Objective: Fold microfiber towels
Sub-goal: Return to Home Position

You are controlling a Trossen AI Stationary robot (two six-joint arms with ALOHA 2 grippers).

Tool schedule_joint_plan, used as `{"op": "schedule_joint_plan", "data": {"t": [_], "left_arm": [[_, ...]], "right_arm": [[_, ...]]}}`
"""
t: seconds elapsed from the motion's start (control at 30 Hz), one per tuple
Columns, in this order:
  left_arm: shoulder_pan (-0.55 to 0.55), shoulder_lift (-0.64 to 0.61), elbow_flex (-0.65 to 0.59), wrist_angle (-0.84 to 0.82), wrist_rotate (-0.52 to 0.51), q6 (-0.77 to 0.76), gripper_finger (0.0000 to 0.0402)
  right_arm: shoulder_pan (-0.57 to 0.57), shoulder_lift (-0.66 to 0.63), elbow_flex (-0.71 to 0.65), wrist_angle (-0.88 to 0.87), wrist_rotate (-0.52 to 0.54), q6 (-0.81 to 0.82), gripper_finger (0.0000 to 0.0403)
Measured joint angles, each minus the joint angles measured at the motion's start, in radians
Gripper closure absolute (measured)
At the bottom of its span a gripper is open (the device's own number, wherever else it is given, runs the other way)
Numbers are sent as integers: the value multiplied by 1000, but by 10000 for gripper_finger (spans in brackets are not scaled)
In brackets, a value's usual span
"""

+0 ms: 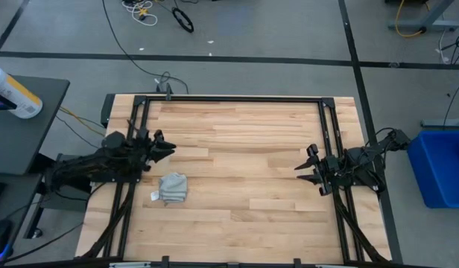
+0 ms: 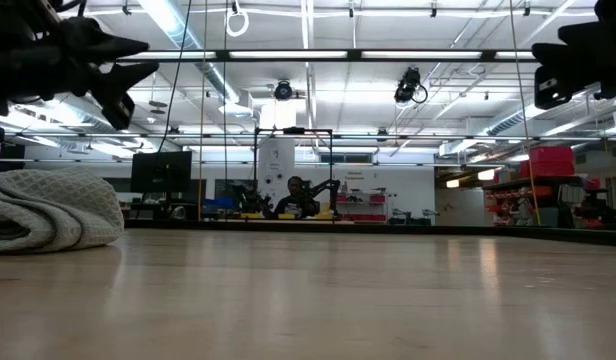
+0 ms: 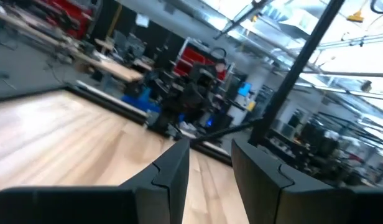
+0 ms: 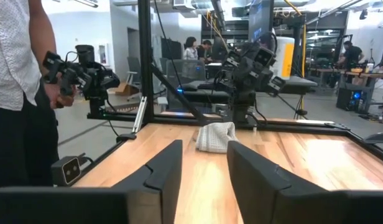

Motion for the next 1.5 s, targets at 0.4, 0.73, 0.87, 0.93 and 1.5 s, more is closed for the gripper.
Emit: {"op": "schedule_joint_plan", "data": {"t": [0.4,0.73,0.87,0.93,1.5], "left_arm": [[-170,0,0,-91,-271,73,274],[-207,0,0,-110,-276,130,274],[-207,0,0,-114,-250,135,274],[-207,0,0,-126,-221,128,274],[-207,0,0,-119,-157,117,274]], "right_arm": [[0,0,0,-9,0,11,201],[0,8,0,11,-10,11,153],[0,8,0,97,-10,11,133],[0,8,0,155,-11,11,123],[0,8,-1,844,-11,12,64]]}}
